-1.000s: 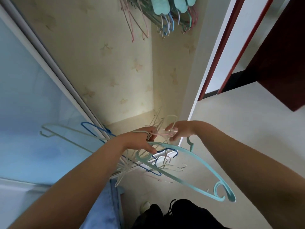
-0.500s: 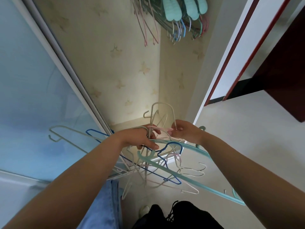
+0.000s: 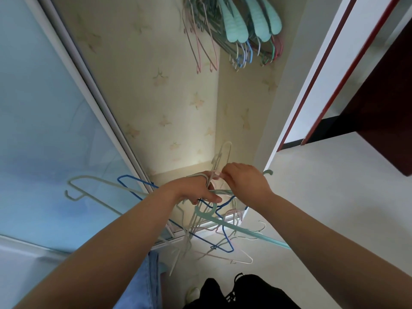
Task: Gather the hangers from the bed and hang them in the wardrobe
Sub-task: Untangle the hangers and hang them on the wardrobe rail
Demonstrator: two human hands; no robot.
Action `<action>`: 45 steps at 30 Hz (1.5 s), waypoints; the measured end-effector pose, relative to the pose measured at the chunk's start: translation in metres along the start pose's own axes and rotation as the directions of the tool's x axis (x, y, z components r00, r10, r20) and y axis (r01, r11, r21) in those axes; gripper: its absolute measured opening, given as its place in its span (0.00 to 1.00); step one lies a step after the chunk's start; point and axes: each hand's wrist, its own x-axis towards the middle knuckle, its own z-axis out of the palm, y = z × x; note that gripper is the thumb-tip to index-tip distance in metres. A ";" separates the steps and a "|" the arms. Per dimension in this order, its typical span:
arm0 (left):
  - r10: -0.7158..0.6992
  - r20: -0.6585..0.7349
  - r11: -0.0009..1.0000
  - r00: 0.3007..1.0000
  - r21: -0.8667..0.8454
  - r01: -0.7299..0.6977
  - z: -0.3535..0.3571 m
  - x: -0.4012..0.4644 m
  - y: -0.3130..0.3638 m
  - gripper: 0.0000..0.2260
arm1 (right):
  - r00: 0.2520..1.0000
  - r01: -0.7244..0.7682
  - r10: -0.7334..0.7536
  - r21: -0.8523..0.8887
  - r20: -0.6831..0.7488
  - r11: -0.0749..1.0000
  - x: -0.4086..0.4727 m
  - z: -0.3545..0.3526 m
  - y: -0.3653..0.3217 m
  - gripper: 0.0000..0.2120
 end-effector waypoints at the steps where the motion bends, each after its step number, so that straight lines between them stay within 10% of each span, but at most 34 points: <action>1: -0.022 -0.007 1.000 1.000 0.017 0.022 -0.001 0.001 -0.002 0.20 | 0.998 -0.010 0.012 0.031 -0.063 0.999 -0.001 -0.001 -0.001 0.15; 9: -0.102 0.027 0.989 0.994 0.106 0.099 -0.002 0.006 -0.003 0.25 | 0.888 0.113 -0.088 0.028 -0.451 0.993 0.014 -0.017 -0.022 0.10; 17: -0.036 0.034 0.980 0.999 0.196 0.029 -0.002 0.005 -0.004 0.35 | 0.907 -0.355 0.399 0.266 -0.135 0.896 0.049 -0.048 0.022 0.15; 30: 0.107 -0.026 0.938 0.994 0.334 -0.092 -0.017 -0.003 -0.031 0.13 | 0.536 -0.783 0.736 0.570 0.414 0.250 0.036 -0.044 0.116 0.21; 35: 0.123 0.023 0.934 0.992 0.335 -0.124 -0.016 -0.002 -0.028 0.12 | 0.618 -0.605 0.555 0.788 0.557 -0.116 0.024 -0.039 0.105 0.17; 40: 0.143 0.095 0.918 0.985 0.359 -0.167 -0.013 -0.002 -0.015 0.11 | 0.804 -0.453 0.423 0.892 0.417 -0.017 0.026 -0.034 0.078 0.19; 45: 0.176 0.159 0.900 0.971 0.374 -0.224 -0.004 -0.002 -0.001 0.10 | 0.831 -0.545 0.319 0.780 0.455 0.307 0.032 -0.025 0.047 0.17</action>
